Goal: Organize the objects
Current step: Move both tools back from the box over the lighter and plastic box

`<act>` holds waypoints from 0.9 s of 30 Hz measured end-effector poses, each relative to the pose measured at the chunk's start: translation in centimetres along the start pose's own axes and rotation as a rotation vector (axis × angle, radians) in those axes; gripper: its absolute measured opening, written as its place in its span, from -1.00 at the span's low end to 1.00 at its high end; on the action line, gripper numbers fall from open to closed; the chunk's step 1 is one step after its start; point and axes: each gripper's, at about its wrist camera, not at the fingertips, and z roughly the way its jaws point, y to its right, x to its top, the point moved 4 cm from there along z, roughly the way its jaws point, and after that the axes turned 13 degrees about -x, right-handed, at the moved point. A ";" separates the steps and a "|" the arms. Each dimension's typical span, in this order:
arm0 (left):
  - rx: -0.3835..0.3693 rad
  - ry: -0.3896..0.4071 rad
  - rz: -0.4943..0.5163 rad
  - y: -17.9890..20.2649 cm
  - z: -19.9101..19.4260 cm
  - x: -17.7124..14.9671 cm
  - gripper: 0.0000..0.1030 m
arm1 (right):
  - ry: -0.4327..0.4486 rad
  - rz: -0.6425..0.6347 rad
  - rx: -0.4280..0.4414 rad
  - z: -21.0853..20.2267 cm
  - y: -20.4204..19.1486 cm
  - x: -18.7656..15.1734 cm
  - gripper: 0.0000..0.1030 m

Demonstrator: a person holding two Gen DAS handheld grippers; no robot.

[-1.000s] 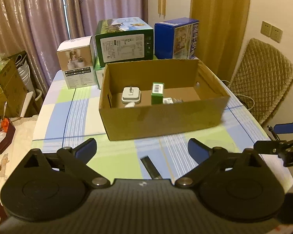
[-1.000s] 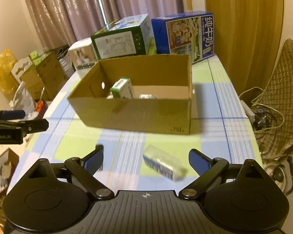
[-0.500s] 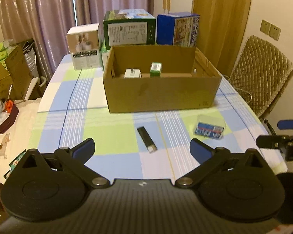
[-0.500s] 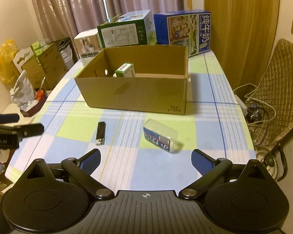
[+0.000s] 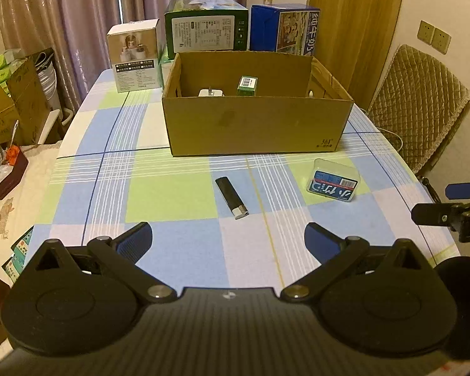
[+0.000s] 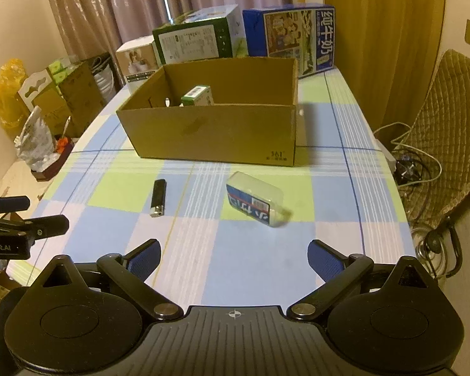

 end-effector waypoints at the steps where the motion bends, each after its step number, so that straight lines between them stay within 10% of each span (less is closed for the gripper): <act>1: 0.000 -0.001 -0.001 0.0 0.1 0.0 0.97 | -0.003 0.001 -0.001 0.1 0.1 0.0 0.90; 27: 0.014 -0.084 -0.021 -1.4 4.9 -0.9 0.97 | -0.033 -0.067 -0.023 4.9 1.5 1.0 0.88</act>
